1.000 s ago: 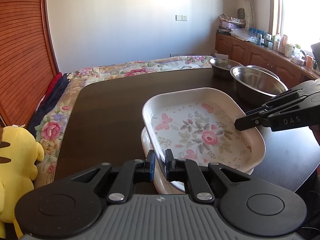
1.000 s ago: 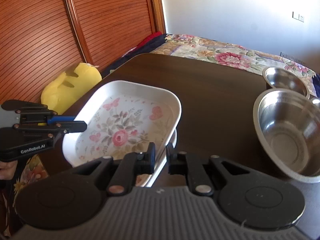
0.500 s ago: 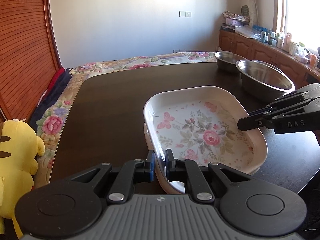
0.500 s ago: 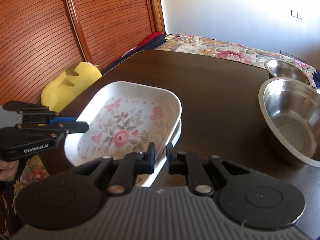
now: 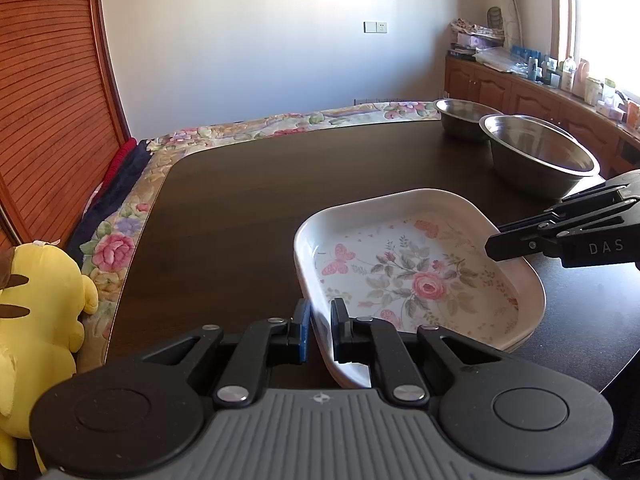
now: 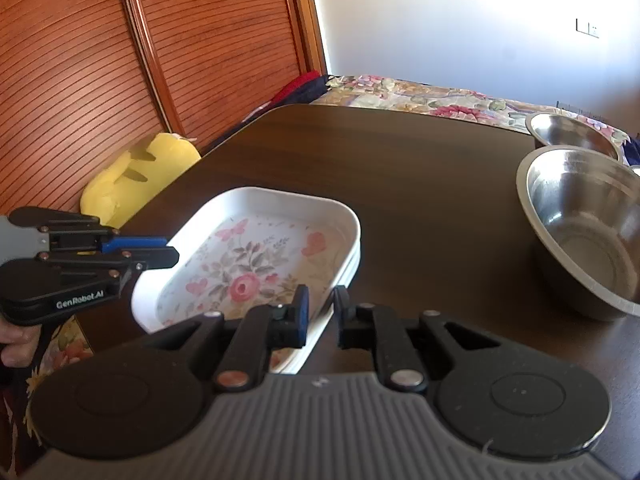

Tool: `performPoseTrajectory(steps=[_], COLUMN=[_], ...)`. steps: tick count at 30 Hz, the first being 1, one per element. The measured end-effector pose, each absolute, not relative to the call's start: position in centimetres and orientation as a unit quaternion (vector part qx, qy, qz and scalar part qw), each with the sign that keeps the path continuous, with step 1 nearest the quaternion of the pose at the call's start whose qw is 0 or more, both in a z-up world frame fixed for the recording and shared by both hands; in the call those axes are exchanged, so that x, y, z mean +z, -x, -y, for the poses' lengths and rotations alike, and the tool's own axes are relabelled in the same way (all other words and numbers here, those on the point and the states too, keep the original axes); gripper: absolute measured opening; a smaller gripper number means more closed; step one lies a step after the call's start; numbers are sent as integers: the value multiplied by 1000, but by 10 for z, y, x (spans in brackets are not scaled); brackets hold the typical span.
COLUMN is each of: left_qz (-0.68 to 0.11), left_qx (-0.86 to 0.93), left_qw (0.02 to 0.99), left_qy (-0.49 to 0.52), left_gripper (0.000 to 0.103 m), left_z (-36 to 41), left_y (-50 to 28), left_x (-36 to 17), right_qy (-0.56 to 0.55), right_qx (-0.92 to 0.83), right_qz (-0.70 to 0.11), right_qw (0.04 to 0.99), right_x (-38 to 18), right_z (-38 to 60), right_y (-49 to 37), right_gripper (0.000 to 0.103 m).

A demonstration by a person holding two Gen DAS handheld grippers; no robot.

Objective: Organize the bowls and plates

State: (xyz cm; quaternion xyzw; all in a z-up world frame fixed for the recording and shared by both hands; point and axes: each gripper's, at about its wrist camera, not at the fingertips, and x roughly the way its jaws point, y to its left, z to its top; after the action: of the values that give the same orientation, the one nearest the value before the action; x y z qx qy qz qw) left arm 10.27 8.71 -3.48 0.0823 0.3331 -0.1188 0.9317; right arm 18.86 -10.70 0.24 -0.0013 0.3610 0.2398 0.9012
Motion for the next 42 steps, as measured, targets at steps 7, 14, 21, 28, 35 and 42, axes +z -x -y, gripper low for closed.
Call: performPoseTrajectory(steps=[7, 14, 21, 28, 35, 42], left_qz=[-335, -325, -310, -293, -281, -274], left_qx=[-116, -112, -114, -132, -157, -189], left_qw=[932, 935, 941, 943, 944, 941], left_qy=[-80, -83, -81, -84, -70, -63], left_gripper=[12, 12, 12, 15, 17, 40], left_z=[-86, -87, -82, -55, -19, 28], left_y=[-106, -106, -108, -115, -125, -140], left_x=[-34, -27, -16, -6, 0, -1], right_qy=[-2, 3, -10, -22, -23, -32], right_qx=[239, 241, 231, 209, 175, 135], right_qz=[-347, -321, -286, -243, -210, -192], right_qw=[907, 916, 930, 947, 962, 971], right_x=[1, 8, 17, 31, 33, 26], right_z=[107, 111, 130, 162, 200, 239], right_y=[-183, -176, -170, -165, -165, -169], right_gripper=[14, 14, 14, 14, 14, 15])
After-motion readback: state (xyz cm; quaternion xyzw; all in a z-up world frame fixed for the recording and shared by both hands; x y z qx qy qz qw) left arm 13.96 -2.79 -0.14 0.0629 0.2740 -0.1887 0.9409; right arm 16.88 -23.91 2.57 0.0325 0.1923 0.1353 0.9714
